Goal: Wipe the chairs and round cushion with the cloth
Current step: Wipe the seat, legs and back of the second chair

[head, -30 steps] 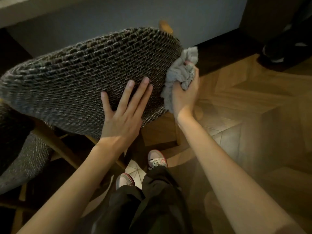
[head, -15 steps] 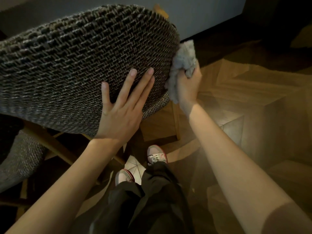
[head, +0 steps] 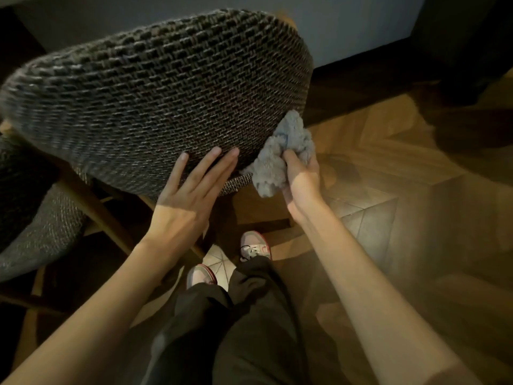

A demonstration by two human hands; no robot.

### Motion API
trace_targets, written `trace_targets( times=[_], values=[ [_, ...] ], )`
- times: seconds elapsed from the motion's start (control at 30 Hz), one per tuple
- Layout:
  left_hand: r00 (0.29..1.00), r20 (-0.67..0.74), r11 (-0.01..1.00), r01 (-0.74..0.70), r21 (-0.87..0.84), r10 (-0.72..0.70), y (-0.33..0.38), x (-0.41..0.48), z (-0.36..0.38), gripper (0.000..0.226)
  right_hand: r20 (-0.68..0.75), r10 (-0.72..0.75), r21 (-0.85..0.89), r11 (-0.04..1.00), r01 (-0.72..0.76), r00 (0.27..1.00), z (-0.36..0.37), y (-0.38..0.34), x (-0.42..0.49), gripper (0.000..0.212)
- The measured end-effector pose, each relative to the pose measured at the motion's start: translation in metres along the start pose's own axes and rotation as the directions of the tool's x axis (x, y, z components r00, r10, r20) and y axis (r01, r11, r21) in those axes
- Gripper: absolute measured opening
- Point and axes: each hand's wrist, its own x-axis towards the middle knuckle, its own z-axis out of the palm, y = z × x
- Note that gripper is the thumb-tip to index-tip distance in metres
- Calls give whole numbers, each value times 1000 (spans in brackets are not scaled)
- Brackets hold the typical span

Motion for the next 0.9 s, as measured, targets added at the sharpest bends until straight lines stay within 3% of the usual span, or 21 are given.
trace_targets(
  times=[0.1, 0.2, 0.33, 0.4, 0.5, 0.57, 0.67, 0.77, 0.9],
  values=[
    [987, 158, 975, 69, -210, -36, -2, -24, -10, 75, 63, 58, -20, 998, -56, 996, -16, 7, -20, 35],
    [951, 297, 866, 217, -451, -83, 1, -45, -25, 69, 76, 122, -165, 980, -108, 990, -30, 20, -38, 36],
    [884, 399, 595, 461, -658, -243, 21, -74, -39, 54, 94, 139, -469, 880, -79, 986, -41, 44, -55, 47],
    [788, 507, 405, 615, -676, -350, 32, -82, -37, 51, 162, 100, -659, 751, 32, 982, -40, 55, -59, 46],
    [641, 649, 165, 752, -638, -411, 45, -90, -21, 53, 347, 30, -791, 547, 275, 937, -32, 73, -63, 47],
    [552, 713, 0, 791, -612, -432, 49, -92, -7, 51, 524, -29, -791, 355, 499, 851, -23, 86, -58, 50],
    [431, 791, -228, 797, -559, -435, 49, -99, 19, 50, 725, 61, -689, 70, 721, 686, -5, 107, -40, 55],
    [364, 824, -316, 796, -517, -434, 45, -115, 51, 50, 811, 128, -551, -163, 818, 571, 18, 133, -27, 60],
    [277, 872, -440, 777, -450, -402, 43, -132, 92, 54, 931, 35, -330, -347, 878, 363, 50, 157, -9, 58]
  ],
)
